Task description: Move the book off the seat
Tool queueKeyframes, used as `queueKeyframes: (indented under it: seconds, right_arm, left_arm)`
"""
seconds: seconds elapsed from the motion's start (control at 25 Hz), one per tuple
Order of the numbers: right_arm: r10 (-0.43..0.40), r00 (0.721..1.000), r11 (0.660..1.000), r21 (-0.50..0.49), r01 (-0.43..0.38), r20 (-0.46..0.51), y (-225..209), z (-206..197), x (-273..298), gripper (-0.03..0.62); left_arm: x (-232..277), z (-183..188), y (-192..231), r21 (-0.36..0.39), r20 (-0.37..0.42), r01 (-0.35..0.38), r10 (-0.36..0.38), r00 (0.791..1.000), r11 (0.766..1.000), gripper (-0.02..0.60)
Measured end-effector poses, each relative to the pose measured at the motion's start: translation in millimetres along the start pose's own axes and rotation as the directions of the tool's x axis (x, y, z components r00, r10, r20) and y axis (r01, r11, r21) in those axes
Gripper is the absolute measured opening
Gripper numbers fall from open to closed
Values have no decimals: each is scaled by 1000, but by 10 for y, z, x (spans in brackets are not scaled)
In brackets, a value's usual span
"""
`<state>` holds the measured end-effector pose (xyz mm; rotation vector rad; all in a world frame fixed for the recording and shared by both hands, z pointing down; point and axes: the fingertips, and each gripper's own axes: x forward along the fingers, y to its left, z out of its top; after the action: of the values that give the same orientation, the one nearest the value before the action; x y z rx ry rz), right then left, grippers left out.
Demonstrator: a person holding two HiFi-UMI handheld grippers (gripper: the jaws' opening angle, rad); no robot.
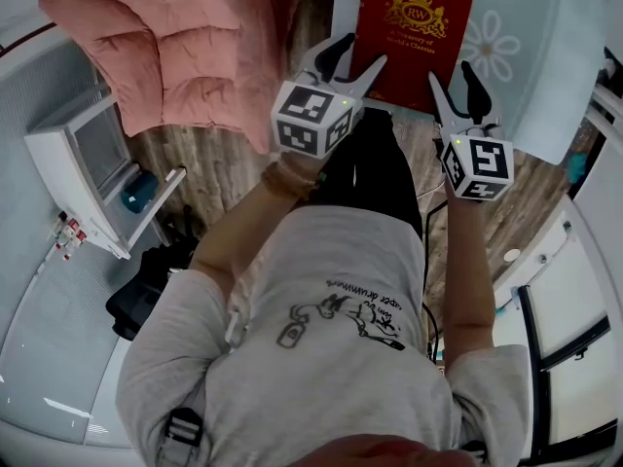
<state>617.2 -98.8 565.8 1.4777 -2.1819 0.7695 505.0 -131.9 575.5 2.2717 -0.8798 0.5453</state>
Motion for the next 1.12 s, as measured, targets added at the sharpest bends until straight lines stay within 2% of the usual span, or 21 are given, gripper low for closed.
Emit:
queueKeyframes:
  seconds: [0.12,0.2,0.4,0.6,0.84,1.0,1.12]
  right_arm:
    - [13,999,999,-31,-11,41,69,226,-121,225]
    - [28,997,998,-54,-24,69,137,390,-212,214]
    - [65,988,992,-116,-49,141,329,857,-487,187]
    - [104,973,984,-165,-71,204,551,1305,-818,175]
    - [168,944,964,-249,-96,285,855,1866,-1246,152]
    - [188,915,966,-237,-106,357,1067,2221,-1516,146]
    - [213,900,957,-266,-114,380,1220,2422,-1739,141]
  left_arm:
    - [-130,177,-124,21,28,16,-16,999,1000,213]
    - [-246,360,-247,40,76,43,-46,996,998,199]
    - [-556,834,-588,106,178,118,-136,975,987,162]
    - [-924,1258,-876,167,248,140,-179,952,976,116]
    - [-1294,1644,-1285,248,276,212,-279,920,945,86]
    - [-1552,1807,-1491,302,293,222,-312,904,927,66]
    - [-1764,1948,-1639,332,317,224,-332,888,916,41]
